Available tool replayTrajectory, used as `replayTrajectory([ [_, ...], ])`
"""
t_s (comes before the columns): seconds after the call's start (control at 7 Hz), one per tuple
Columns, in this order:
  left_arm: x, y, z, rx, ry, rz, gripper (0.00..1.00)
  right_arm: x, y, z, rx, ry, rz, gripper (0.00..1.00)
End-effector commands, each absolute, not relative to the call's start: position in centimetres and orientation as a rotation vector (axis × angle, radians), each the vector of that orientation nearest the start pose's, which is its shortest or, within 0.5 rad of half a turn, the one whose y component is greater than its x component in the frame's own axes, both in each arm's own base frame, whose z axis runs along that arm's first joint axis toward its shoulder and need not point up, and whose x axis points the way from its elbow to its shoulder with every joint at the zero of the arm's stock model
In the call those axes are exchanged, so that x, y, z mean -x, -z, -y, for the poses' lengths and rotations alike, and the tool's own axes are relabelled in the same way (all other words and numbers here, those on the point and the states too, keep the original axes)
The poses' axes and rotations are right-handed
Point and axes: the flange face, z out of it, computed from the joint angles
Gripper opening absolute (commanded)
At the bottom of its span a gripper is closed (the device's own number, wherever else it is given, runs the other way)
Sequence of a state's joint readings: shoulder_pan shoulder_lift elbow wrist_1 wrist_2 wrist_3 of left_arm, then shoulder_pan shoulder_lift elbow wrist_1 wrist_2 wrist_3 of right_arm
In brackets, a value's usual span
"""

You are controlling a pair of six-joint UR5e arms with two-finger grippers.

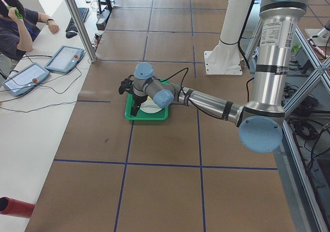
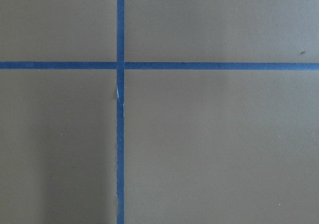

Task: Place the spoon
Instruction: 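Move the left gripper over the yellow spoon on the white plate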

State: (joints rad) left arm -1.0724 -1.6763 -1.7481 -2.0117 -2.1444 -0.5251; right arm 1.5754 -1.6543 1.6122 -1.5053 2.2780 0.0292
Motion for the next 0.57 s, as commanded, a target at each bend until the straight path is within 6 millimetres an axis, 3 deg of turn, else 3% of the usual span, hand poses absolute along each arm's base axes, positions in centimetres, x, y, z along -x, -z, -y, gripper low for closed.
replayTrajectory([
  [0.0, -29.9, -43.8, 51.4, -0.331, -0.193, -0.83, 1.0, -7.1, -67.6, 45.8, -0.015, -0.024, 0.707, 1.0],
  [0.29, -34.2, -44.1, 49.8, -0.301, -0.215, -0.829, 0.93, -7.1, -67.6, 45.7, -0.013, -0.024, 0.707, 1.0],
  [0.43, -35.3, -43.7, 49.5, -0.298, -0.231, -0.834, 0.77, -7.1, -67.6, 45.7, -0.013, -0.024, 0.707, 1.0],
])
